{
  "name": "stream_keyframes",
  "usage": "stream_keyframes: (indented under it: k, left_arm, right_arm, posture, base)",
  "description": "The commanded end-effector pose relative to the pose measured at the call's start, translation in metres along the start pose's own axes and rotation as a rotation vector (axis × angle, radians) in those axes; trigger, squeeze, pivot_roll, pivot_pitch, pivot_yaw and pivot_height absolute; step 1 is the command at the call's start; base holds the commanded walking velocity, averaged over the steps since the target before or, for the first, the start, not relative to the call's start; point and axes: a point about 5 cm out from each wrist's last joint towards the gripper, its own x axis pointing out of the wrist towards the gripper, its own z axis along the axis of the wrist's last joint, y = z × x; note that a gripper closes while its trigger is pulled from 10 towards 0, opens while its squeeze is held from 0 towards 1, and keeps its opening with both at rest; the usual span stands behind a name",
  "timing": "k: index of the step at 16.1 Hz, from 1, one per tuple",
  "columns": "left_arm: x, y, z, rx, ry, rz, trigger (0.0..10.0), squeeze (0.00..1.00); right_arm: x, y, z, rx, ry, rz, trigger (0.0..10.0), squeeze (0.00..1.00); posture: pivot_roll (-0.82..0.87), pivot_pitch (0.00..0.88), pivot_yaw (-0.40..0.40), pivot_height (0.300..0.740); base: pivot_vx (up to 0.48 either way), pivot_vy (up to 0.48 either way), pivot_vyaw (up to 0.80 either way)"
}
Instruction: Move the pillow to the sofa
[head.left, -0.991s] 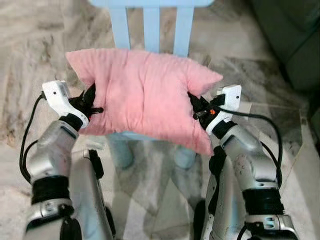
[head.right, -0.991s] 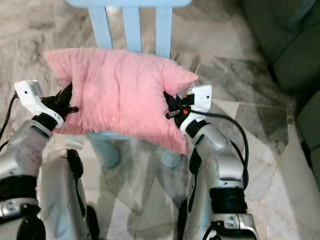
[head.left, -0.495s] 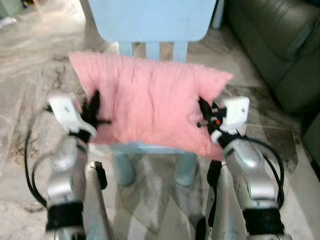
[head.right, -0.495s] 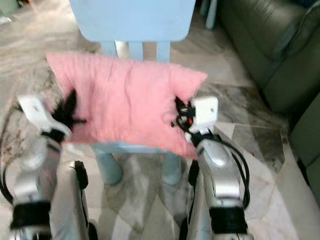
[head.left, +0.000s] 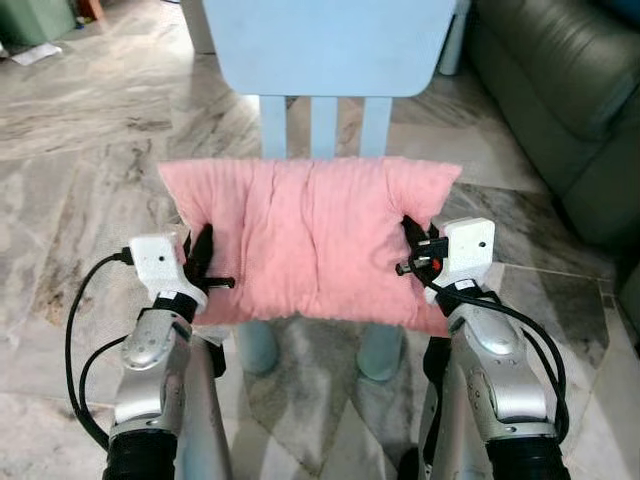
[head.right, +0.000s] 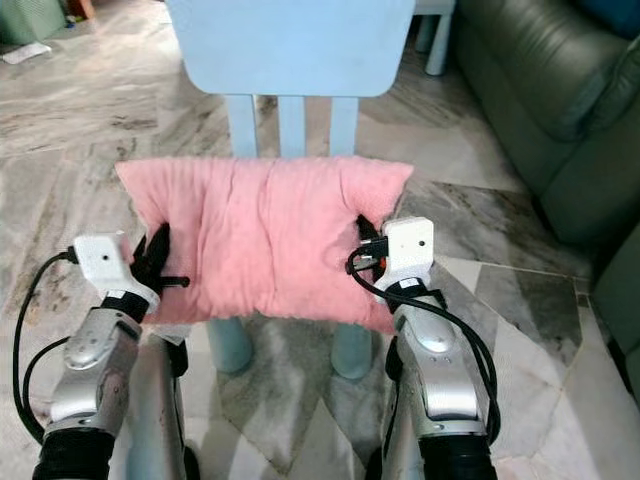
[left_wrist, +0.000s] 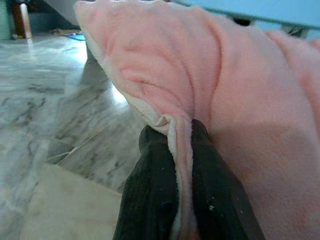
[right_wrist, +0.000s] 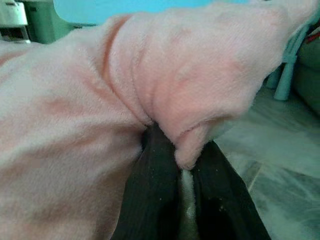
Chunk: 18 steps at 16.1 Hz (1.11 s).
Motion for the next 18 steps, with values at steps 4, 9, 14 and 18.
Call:
stream_keyframes:
  k: [4, 9, 14, 18]
  left_arm:
    - [0.009, -0.003, 0.001, 0.052, -0.004, 0.014, 10.0, 0.00]
    - [0.014, -0.005, 0.002, 0.052, -0.013, 0.020, 10.0, 0.00]
    - [0.016, -0.007, 0.000, 0.050, -0.011, 0.015, 10.0, 0.00]
    - [0.017, -0.008, -0.001, 0.049, -0.005, 0.010, 10.0, 0.00]
  right_arm:
    - [0.001, -0.004, 0.003, -0.003, -0.026, -0.036, 10.0, 0.00]
    - [0.006, -0.003, 0.004, 0.028, -0.031, -0.033, 10.0, 0.00]
    - [0.006, -0.002, 0.004, 0.058, -0.038, -0.039, 10.0, 0.00]
    - [0.006, -0.002, 0.003, 0.072, -0.041, -0.043, 10.0, 0.00]
  posture:
    - [-0.09, 0.000, 0.016, 0.316]
    - [-0.09, 0.000, 0.017, 0.316]
    - [-0.09, 0.000, 0.027, 0.316]
    - [-0.09, 0.000, 0.034, 0.348]
  base:
    - [0.000, 0.000, 0.00]
    - [0.000, 0.000, 0.00]
    - [0.000, 0.000, 0.00]
    - [0.000, 0.000, 0.00]
